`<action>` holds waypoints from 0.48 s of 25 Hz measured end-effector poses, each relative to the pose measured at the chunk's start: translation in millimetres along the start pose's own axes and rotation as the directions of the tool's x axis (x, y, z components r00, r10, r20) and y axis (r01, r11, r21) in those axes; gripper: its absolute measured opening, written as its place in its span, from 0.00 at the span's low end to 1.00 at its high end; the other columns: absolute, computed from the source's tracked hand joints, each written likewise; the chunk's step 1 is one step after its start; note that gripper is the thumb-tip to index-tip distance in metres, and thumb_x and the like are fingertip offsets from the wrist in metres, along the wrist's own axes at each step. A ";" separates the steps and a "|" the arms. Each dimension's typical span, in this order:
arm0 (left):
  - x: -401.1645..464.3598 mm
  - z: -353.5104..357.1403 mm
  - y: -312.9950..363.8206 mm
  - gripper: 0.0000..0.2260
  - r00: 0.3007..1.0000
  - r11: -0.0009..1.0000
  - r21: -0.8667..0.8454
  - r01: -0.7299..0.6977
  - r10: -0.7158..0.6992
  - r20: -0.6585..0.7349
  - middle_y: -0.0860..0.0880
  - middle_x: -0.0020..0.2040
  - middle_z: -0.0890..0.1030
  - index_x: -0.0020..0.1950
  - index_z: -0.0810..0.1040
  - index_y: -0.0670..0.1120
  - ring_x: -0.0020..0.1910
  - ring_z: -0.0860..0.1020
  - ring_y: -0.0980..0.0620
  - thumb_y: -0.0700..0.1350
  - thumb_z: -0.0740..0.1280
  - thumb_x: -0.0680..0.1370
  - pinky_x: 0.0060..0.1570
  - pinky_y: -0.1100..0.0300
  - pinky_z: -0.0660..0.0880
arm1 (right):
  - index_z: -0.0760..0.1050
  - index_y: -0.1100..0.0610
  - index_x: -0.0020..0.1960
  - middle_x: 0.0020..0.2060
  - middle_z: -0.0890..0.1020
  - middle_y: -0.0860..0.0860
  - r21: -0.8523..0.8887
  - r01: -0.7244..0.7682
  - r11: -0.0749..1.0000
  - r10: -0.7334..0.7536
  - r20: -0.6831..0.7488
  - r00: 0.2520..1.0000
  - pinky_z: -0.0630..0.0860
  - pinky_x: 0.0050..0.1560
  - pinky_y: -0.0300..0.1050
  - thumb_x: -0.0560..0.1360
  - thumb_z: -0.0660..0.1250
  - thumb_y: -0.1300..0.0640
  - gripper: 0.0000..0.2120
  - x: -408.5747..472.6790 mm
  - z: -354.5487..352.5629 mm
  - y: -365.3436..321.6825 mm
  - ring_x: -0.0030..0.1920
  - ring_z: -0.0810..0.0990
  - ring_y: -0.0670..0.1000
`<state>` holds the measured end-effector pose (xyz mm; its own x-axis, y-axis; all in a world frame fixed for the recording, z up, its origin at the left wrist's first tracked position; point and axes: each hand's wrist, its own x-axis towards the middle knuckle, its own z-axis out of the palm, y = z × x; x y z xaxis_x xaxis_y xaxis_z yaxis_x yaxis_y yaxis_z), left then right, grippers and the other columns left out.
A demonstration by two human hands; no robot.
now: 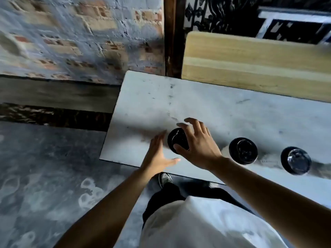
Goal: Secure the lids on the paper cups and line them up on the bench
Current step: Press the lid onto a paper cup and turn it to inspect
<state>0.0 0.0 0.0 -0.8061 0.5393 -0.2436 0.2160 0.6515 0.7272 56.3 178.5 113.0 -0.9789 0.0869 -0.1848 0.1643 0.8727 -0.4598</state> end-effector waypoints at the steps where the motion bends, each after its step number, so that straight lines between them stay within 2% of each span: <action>1: 11.0 5.5 -2.6 0.50 0.999 0.999 -0.026 0.027 -0.026 0.027 0.47 0.77 0.70 0.80 0.61 0.46 0.75 0.69 0.48 0.54 0.81 0.63 0.72 0.52 0.70 | 0.68 0.52 0.74 0.73 0.69 0.56 -0.003 0.004 1.000 -0.004 -0.020 1.000 0.69 0.70 0.57 0.74 0.67 0.41 0.32 2.2 5.4 -2.7 0.71 0.68 0.60; 3: 27.3 6.7 4.1 0.43 0.989 0.992 -0.081 0.097 -0.086 0.123 0.52 0.74 0.72 0.78 0.62 0.51 0.71 0.74 0.51 0.56 0.77 0.67 0.67 0.54 0.73 | 0.69 0.53 0.75 0.73 0.70 0.58 -0.026 -0.009 1.000 0.008 -0.038 0.999 0.69 0.69 0.57 0.73 0.66 0.42 0.32 5.4 14.1 -6.9 0.71 0.69 0.61; 5: 35.8 9.2 11.5 0.31 0.979 0.993 -0.050 0.107 -0.097 0.178 0.53 0.74 0.72 0.77 0.65 0.48 0.69 0.75 0.51 0.44 0.73 0.76 0.66 0.59 0.73 | 0.69 0.55 0.75 0.72 0.71 0.60 -0.062 0.005 0.998 -0.006 -0.017 1.000 0.70 0.68 0.58 0.73 0.67 0.47 0.32 4.4 25.9 -11.8 0.71 0.69 0.63; 6: 37.0 10.9 13.5 0.26 0.970 0.994 -0.014 0.108 -0.102 0.219 0.48 0.72 0.74 0.76 0.67 0.44 0.69 0.76 0.49 0.38 0.69 0.79 0.63 0.63 0.73 | 0.70 0.56 0.75 0.71 0.72 0.61 -0.080 0.025 0.996 -0.026 -0.010 1.000 0.70 0.69 0.59 0.72 0.67 0.51 0.31 4.1 31.3 -11.4 0.71 0.70 0.65; 7: 38.4 11.6 13.5 0.22 0.972 0.997 0.054 0.058 -0.068 0.226 0.45 0.69 0.77 0.75 0.68 0.42 0.67 0.77 0.47 0.36 0.66 0.81 0.57 0.66 0.72 | 0.71 0.58 0.74 0.70 0.73 0.62 -0.095 0.041 0.995 -0.043 -0.018 0.999 0.71 0.70 0.60 0.72 0.67 0.54 0.31 4.9 35.1 -9.9 0.71 0.70 0.66; 9: 36.7 8.8 20.9 0.19 0.981 0.995 0.100 0.016 -0.035 0.189 0.46 0.60 0.81 0.72 0.71 0.43 0.60 0.81 0.46 0.40 0.66 0.81 0.45 0.70 0.68 | 0.71 0.59 0.73 0.69 0.73 0.63 -0.083 0.040 0.996 -0.041 -0.018 0.999 0.70 0.70 0.61 0.70 0.66 0.56 0.31 6.5 38.0 -5.7 0.71 0.69 0.67; 10: 36.8 5.2 27.4 0.20 0.984 0.998 0.042 0.047 -0.054 0.172 0.50 0.56 0.81 0.70 0.71 0.46 0.55 0.81 0.48 0.42 0.68 0.79 0.41 0.73 0.67 | 0.71 0.59 0.74 0.69 0.73 0.63 -0.058 0.028 0.998 -0.028 -0.014 0.999 0.70 0.70 0.61 0.71 0.65 0.54 0.31 7.1 36.9 -4.6 0.71 0.69 0.66; 12: 29.8 -6.2 42.4 0.22 0.984 0.992 -0.117 0.051 -0.030 0.177 0.57 0.51 0.80 0.66 0.73 0.49 0.49 0.81 0.56 0.43 0.73 0.73 0.39 0.76 0.69 | 0.69 0.56 0.76 0.70 0.71 0.61 0.059 -0.010 0.998 0.010 0.006 1.000 0.71 0.70 0.58 0.73 0.62 0.51 0.31 10.2 27.7 -1.6 0.71 0.69 0.63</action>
<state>-18.2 40.3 27.6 -0.7020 0.6054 -0.3750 0.1082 0.6111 0.7841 49.4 164.7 87.8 -0.9765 0.0924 -0.1949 0.1811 0.8420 -0.5081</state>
